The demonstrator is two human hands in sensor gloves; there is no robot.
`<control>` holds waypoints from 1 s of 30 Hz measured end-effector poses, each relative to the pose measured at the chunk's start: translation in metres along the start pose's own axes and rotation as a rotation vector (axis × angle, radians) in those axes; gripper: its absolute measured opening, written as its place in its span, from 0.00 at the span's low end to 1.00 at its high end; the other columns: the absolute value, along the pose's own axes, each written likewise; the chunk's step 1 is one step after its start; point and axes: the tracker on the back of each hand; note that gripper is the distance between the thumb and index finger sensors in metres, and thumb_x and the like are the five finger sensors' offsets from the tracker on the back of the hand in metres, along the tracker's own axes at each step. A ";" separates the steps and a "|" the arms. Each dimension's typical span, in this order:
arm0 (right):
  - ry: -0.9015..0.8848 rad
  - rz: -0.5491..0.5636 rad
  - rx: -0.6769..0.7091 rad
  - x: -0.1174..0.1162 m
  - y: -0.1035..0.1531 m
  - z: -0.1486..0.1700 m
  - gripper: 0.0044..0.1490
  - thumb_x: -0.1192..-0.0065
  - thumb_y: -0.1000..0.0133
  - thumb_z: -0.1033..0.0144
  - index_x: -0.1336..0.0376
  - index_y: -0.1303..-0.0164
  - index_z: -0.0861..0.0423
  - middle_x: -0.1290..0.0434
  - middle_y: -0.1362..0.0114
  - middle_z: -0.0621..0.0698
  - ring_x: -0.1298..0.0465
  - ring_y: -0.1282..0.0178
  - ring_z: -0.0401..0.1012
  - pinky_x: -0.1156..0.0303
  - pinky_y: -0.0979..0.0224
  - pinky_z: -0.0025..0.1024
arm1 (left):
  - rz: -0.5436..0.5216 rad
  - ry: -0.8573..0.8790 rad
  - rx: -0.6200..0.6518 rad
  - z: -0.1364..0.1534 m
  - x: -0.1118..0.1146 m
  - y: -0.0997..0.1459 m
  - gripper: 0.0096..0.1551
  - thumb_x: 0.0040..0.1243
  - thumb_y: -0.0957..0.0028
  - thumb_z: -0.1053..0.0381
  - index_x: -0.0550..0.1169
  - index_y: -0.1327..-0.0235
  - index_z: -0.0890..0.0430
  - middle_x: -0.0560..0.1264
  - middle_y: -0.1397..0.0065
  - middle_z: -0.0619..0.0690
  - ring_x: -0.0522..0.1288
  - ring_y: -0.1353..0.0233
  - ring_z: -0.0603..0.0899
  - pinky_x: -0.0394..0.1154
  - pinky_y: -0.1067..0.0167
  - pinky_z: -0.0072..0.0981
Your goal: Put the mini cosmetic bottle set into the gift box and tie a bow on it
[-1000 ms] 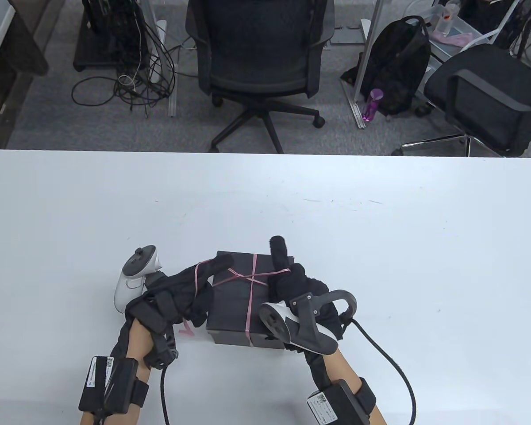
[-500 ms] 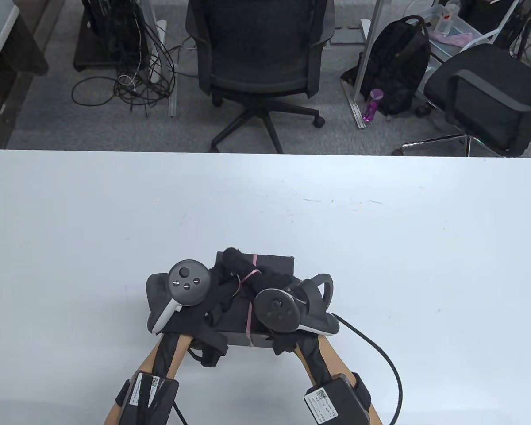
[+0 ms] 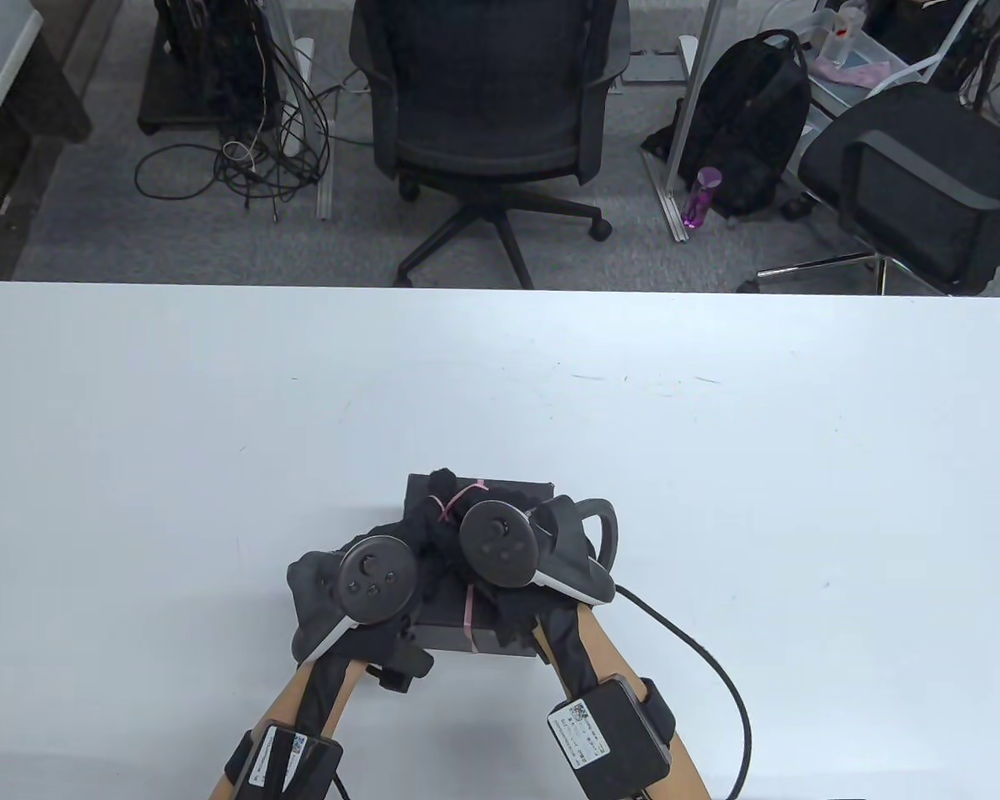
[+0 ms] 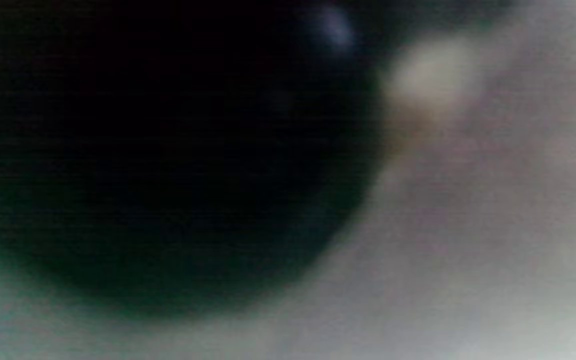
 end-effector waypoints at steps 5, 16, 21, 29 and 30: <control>-0.101 -0.037 -0.021 -0.002 -0.004 0.006 0.19 0.35 0.38 0.55 0.25 0.53 0.57 0.21 0.59 0.50 0.23 0.73 0.37 0.21 0.67 0.31 | -0.031 0.018 0.013 0.002 0.001 0.003 0.33 0.63 0.43 0.38 0.63 0.27 0.39 0.82 0.71 0.35 0.76 0.79 0.43 0.83 0.68 0.35; -0.470 -0.217 0.024 -0.021 -0.010 0.036 0.19 0.36 0.39 0.57 0.27 0.53 0.60 0.22 0.60 0.50 0.24 0.74 0.35 0.22 0.68 0.30 | -0.005 0.088 0.101 0.010 0.002 0.009 0.30 0.57 0.38 0.42 0.59 0.26 0.35 0.82 0.67 0.35 0.75 0.75 0.43 0.82 0.65 0.36; -0.594 -0.290 0.077 -0.028 -0.015 0.048 0.20 0.34 0.40 0.57 0.27 0.54 0.61 0.22 0.60 0.50 0.25 0.74 0.34 0.23 0.68 0.29 | -0.018 0.166 0.221 0.014 0.003 0.007 0.27 0.59 0.39 0.44 0.61 0.30 0.32 0.82 0.66 0.37 0.75 0.75 0.45 0.81 0.66 0.39; -0.579 -0.351 0.171 -0.033 -0.015 0.049 0.20 0.33 0.42 0.56 0.26 0.54 0.60 0.22 0.61 0.50 0.26 0.74 0.33 0.24 0.67 0.28 | 0.023 0.209 0.407 0.019 -0.001 0.001 0.24 0.65 0.44 0.48 0.71 0.37 0.34 0.83 0.68 0.43 0.76 0.76 0.48 0.80 0.67 0.42; -0.566 -0.362 0.174 -0.033 -0.015 0.049 0.20 0.33 0.42 0.56 0.26 0.53 0.60 0.22 0.61 0.50 0.26 0.74 0.33 0.24 0.67 0.27 | 0.044 0.163 0.424 0.016 -0.002 0.000 0.24 0.64 0.44 0.48 0.70 0.36 0.34 0.83 0.68 0.43 0.76 0.76 0.48 0.81 0.66 0.41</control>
Point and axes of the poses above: the tracker on the back of each hand, its own z axis roughly to the little-finger side, its own y axis roughly from the fingertips to the wrist, x = y × z
